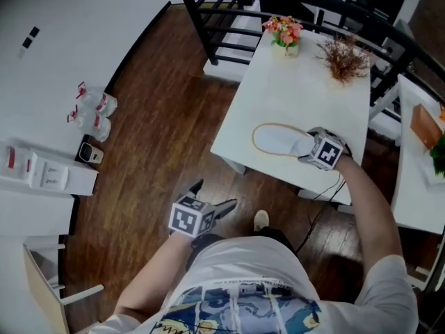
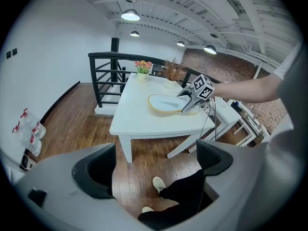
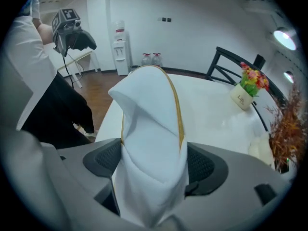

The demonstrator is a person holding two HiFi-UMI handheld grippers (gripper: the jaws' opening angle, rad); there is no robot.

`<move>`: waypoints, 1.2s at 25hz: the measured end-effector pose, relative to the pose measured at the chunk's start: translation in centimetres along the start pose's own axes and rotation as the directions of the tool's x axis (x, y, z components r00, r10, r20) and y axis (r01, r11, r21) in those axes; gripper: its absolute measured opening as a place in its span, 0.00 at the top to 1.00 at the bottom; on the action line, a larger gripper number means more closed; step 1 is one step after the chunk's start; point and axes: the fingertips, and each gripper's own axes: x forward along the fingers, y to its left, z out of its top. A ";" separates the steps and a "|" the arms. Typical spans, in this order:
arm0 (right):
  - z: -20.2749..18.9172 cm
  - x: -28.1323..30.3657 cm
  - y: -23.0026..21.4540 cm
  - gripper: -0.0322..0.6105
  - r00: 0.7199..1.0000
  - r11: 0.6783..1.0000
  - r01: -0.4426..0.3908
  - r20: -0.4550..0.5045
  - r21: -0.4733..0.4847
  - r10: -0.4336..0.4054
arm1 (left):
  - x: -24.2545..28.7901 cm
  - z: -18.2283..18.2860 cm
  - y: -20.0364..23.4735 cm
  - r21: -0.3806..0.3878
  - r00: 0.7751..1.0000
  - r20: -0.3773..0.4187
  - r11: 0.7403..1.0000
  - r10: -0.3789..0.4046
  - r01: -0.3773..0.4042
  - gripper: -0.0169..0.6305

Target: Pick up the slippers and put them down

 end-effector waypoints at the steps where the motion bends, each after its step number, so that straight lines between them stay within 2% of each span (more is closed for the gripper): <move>1: 0.2 -0.8 0.5 0.31 1.000 0.999 0.016 0.012 0.032 -0.017 | -0.2 -0.2 -0.1 0.009 1.000 0.000 1.000 -0.010 0.010 0.17; 7: 0.2 -6.6 5.4 0.31 0.994 0.981 0.113 -0.005 0.159 -0.114 | -1.2 -1.3 -1.6 0.102 0.995 -0.003 0.990 -0.098 0.098 0.17; 11: 0.0 -10.2 10.5 0.31 0.981 0.940 0.187 -0.004 0.287 -0.194 | -3.2 -3.9 -2.4 0.181 0.987 -0.007 0.970 -0.162 0.160 0.17; 16: -0.4 -14.4 18.6 0.31 0.953 0.855 0.288 -0.040 0.430 -0.301 | -7.0 -8.3 -2.1 0.271 0.978 -0.016 0.941 -0.208 0.205 0.17; 21: -1.3 -16.6 28.1 0.31 0.926 0.769 0.363 -0.113 0.526 -0.360 | -10.5 -13.0 -0.5 0.299 0.965 -0.005 0.920 -0.264 0.253 0.18; 25: -3.3 -17.6 34.4 0.31 0.909 0.698 0.401 -0.161 0.593 -0.386 | -12.1 -16.6 -0.3 0.306 0.965 -0.030 0.917 -0.261 0.258 0.18; 30: -10.7 -18.7 39.9 0.31 0.869 0.541 0.462 -0.238 0.703 -0.434 | -12.0 -19.8 -3.7 0.344 0.957 -0.079 0.893 -0.280 0.290 0.18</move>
